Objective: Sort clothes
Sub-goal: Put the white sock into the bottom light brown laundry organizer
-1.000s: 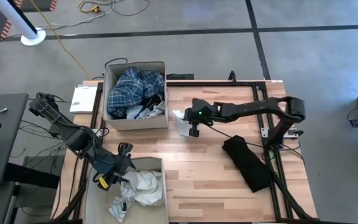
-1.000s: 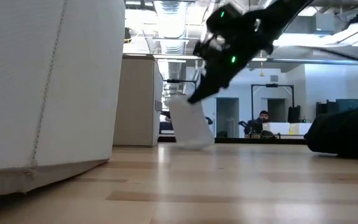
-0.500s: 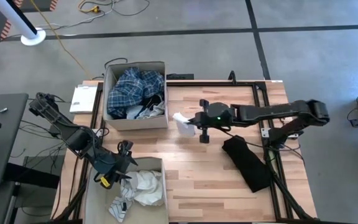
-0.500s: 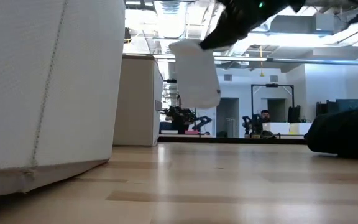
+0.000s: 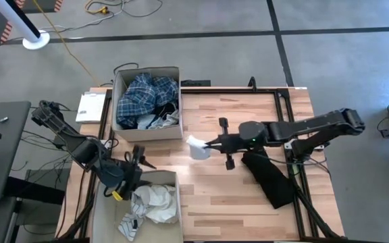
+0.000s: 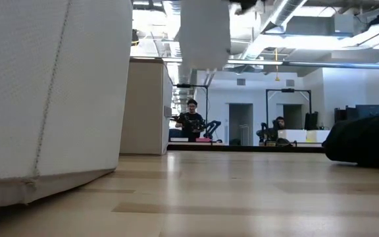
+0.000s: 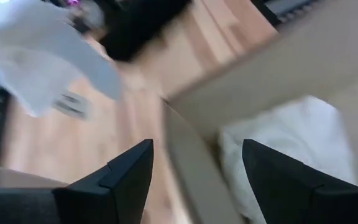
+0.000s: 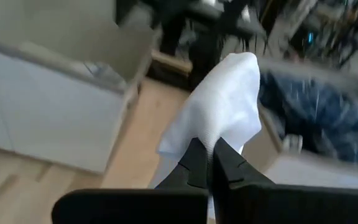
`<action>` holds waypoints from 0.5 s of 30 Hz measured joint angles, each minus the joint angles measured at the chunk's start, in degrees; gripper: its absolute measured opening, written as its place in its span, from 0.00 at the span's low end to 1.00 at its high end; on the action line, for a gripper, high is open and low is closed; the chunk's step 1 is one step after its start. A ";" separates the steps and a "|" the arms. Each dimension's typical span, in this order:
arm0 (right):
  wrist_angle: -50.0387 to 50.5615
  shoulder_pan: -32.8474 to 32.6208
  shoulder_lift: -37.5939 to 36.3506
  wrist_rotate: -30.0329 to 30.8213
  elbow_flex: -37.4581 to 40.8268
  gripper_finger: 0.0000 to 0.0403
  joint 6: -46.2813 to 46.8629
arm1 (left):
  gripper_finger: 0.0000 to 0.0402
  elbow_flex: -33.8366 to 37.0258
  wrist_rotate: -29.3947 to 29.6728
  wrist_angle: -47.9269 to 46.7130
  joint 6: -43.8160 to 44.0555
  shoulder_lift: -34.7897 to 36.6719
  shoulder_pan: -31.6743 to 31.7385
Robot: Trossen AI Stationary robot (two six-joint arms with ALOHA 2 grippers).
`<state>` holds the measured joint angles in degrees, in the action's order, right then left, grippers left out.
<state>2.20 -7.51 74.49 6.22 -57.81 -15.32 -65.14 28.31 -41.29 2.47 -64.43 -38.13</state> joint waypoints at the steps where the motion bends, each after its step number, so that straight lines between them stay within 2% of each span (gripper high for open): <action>1: -1.06 -0.53 -0.23 -0.01 -0.01 0.02 -0.92 | 0.60 0.00 1.84 1.18 -1.46 0.07 0.00; 7: -6.86 -2.92 -0.35 -3.16 -0.69 0.02 -5.11 | 0.60 0.00 11.05 12.15 -11.93 0.12 1.69; 11: -7.68 -3.82 0.35 -6.43 -2.58 0.02 -6.63 | 0.60 0.00 11.73 19.88 -16.08 0.12 5.37; 15: -7.35 -5.20 1.49 -6.63 -4.36 0.02 -8.76 | 0.60 0.00 10.12 24.83 -19.07 -0.13 9.38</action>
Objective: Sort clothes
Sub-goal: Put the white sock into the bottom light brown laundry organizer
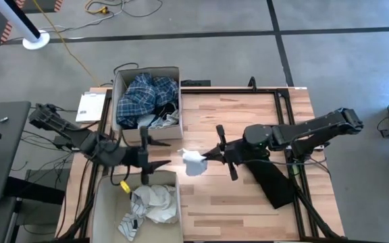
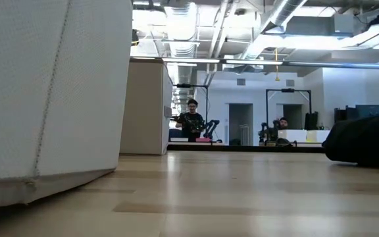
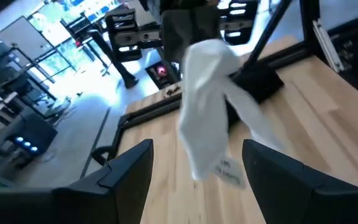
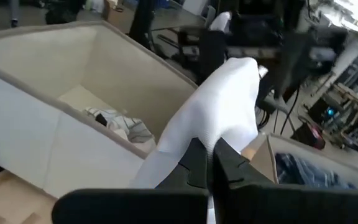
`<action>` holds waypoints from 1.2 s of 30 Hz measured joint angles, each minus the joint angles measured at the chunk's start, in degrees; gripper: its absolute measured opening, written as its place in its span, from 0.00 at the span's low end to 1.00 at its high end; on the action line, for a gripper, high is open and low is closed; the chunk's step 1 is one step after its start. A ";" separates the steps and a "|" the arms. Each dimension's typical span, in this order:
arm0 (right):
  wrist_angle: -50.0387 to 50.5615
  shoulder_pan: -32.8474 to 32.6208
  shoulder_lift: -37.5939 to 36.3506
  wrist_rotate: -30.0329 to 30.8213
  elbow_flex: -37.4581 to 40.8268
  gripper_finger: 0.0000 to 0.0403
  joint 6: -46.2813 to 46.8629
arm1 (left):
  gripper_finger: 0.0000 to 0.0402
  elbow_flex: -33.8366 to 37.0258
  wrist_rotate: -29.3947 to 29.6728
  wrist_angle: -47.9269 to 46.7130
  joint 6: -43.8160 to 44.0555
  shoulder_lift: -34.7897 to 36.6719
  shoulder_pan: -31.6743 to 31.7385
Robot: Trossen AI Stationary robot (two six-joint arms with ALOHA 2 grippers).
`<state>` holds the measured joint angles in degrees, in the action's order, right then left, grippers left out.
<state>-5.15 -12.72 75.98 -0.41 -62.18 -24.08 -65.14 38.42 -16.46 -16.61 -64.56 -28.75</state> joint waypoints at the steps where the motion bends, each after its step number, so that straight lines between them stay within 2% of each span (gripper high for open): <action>1: -0.06 -0.27 0.18 -0.03 -0.52 0.02 -0.40 | 0.60 0.00 -1.48 0.87 -0.50 -0.21 1.00; 5: -0.25 -1.06 0.25 -0.14 -0.97 0.02 -1.55 | 0.62 0.00 -10.50 4.68 -0.69 -1.11 4.91; 15: -0.48 -1.04 0.25 -1.48 -0.98 0.02 -1.46 | 0.70 0.00 -25.67 11.23 -0.23 -6.81 10.92; 22: 0.25 -0.97 0.25 -1.40 -0.98 0.02 -0.68 | 0.68 0.00 -26.64 17.88 -1.68 -8.69 11.69; 27: 1.95 -0.25 0.25 -1.13 -0.98 0.02 1.41 | 0.56 0.00 -26.33 20.89 -4.47 -8.65 11.71; 36: 2.01 0.11 0.25 -0.91 -0.98 0.03 2.20 | 0.16 0.00 -26.13 17.34 -5.87 -8.66 12.67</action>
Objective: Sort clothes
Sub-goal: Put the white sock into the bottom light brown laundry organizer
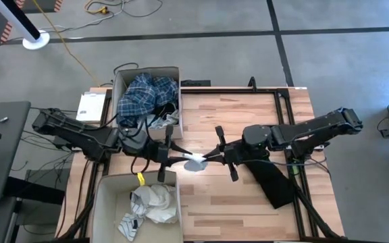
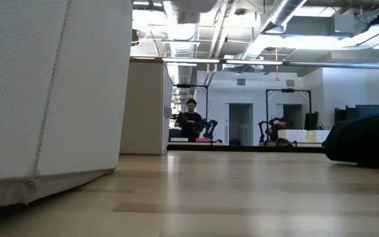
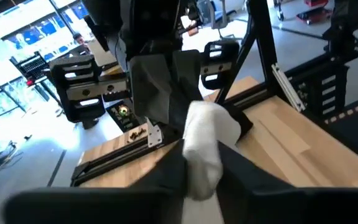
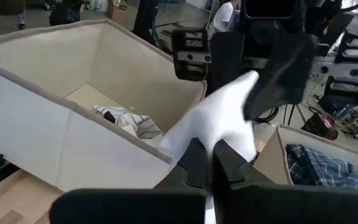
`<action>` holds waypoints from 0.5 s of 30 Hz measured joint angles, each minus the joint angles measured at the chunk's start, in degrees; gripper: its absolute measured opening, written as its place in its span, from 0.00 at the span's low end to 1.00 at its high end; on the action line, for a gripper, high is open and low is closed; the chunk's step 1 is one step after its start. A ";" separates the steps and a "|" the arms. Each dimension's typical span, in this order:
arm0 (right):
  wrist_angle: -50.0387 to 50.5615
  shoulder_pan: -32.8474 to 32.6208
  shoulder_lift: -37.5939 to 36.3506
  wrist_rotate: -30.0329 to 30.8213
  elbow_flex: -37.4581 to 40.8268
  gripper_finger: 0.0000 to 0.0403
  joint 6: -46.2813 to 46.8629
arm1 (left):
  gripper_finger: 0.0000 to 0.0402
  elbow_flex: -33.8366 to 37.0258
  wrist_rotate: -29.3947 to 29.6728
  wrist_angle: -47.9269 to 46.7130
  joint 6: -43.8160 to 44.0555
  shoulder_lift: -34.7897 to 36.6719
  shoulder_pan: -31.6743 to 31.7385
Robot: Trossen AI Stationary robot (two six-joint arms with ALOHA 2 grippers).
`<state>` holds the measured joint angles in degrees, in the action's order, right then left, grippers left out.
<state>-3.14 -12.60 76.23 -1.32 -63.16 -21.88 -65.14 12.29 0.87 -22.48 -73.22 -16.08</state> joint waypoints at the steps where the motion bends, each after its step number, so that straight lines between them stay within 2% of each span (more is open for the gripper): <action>1: 0.04 0.00 0.00 0.00 0.00 0.03 0.32 | 0.11 0.00 0.01 -0.27 -0.51 0.00 0.01; 3: 0.33 0.00 0.00 0.00 0.00 0.04 0.89 | 0.04 0.00 -0.02 -0.51 -2.04 0.01 -0.23; 7: 1.39 0.00 0.00 0.74 0.00 0.09 1.04 | 0.02 0.00 -0.03 -0.50 -4.94 0.26 -1.69; 15: 5.44 -0.20 0.00 1.82 0.02 0.34 2.38 | 0.01 0.02 0.28 -3.90 -7.03 4.73 -6.20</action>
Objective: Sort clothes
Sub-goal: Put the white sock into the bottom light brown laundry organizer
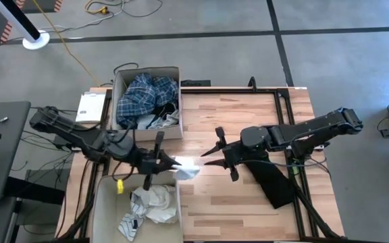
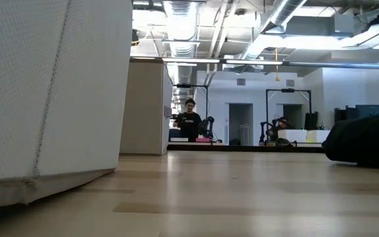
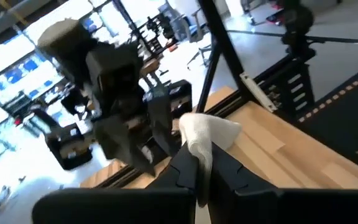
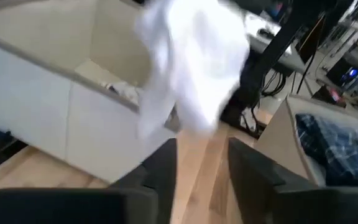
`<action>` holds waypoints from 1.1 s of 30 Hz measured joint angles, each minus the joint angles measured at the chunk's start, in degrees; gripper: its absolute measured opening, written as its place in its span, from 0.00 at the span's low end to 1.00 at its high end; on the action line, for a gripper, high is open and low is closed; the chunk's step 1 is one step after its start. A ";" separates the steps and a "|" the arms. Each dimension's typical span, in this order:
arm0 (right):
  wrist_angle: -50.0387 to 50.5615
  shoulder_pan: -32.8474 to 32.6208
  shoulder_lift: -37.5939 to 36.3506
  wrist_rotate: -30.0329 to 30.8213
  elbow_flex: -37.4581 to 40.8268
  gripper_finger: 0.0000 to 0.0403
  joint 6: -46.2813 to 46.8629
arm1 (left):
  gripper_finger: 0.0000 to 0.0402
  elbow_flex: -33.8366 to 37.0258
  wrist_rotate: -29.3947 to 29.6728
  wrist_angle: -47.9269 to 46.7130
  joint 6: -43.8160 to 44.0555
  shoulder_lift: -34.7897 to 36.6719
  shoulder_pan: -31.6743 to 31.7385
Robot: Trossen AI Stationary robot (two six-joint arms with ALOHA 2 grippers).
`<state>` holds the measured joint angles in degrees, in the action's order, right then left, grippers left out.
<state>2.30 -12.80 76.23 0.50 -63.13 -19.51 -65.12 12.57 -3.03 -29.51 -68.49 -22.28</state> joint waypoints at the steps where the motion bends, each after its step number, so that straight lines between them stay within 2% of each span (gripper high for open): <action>1: 0.73 0.00 0.00 0.04 0.00 0.38 0.03 | 0.01 0.00 0.05 -0.62 -0.53 0.80 -0.85; 4: 3.46 0.02 0.00 0.53 0.00 0.51 1.33 | 0.01 0.00 0.04 -4.09 -2.70 3.57 -4.48; 7: 8.07 0.02 0.00 3.65 0.00 0.64 4.90 | 0.01 0.00 -0.11 -8.01 -2.47 6.12 -8.28; 11: 16.21 0.04 0.00 7.24 0.02 0.73 10.76 | 0.01 0.00 0.43 -12.43 0.63 9.12 -12.78; 16: 25.87 0.95 0.00 7.69 0.02 0.75 19.15 | 0.01 0.00 0.32 -16.73 5.73 11.40 -17.84; 20: 36.26 1.75 0.00 10.38 0.02 0.75 26.97 | 0.01 0.00 0.30 -22.27 12.09 11.28 -20.09; 26: 52.26 3.03 0.00 12.15 0.02 0.75 38.54 | 0.01 0.00 0.40 -33.91 24.41 8.48 -20.24; 33: 66.15 3.48 0.00 11.97 0.02 0.75 50.86 | 0.01 0.00 1.65 -42.90 32.18 3.28 -20.24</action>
<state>68.45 -9.32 76.23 12.47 -63.11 31.35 -65.12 14.22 -45.93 2.67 -65.21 -42.52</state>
